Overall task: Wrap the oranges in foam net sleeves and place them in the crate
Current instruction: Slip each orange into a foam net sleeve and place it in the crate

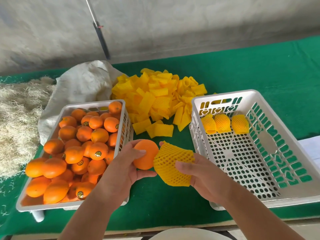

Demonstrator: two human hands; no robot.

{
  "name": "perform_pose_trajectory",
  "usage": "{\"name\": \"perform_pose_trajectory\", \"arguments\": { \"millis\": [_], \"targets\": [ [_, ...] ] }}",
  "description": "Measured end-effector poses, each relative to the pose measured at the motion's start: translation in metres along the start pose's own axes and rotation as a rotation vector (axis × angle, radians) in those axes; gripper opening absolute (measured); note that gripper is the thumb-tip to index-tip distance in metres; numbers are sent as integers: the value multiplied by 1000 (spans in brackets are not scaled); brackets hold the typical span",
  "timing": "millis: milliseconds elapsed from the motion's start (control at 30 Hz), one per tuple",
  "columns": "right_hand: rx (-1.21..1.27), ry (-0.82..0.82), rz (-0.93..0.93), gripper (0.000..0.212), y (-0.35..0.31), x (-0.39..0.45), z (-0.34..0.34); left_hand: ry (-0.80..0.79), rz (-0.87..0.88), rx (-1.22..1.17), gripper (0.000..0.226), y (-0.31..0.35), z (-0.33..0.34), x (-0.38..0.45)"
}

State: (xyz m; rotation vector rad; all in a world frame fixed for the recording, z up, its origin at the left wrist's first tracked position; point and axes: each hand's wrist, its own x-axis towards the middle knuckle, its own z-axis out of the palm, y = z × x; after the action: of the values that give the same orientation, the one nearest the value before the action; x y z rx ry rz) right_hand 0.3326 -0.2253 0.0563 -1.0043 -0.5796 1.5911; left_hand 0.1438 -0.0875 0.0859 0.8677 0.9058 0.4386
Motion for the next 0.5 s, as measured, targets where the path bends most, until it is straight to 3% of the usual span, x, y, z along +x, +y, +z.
{"name": "perform_pose_trajectory", "arguments": {
  "millis": [167,333,500],
  "targets": [
    [-512,84,9,70,-5,-3,7,-7,85,243,68,1,4,3],
    [-623,65,-8,47,-14,-5,14,27,120,408,64,3,2,3],
    [-652,74,3,62,-15,-6,20,9,121,441,71,0,7,1]
  ]
}}
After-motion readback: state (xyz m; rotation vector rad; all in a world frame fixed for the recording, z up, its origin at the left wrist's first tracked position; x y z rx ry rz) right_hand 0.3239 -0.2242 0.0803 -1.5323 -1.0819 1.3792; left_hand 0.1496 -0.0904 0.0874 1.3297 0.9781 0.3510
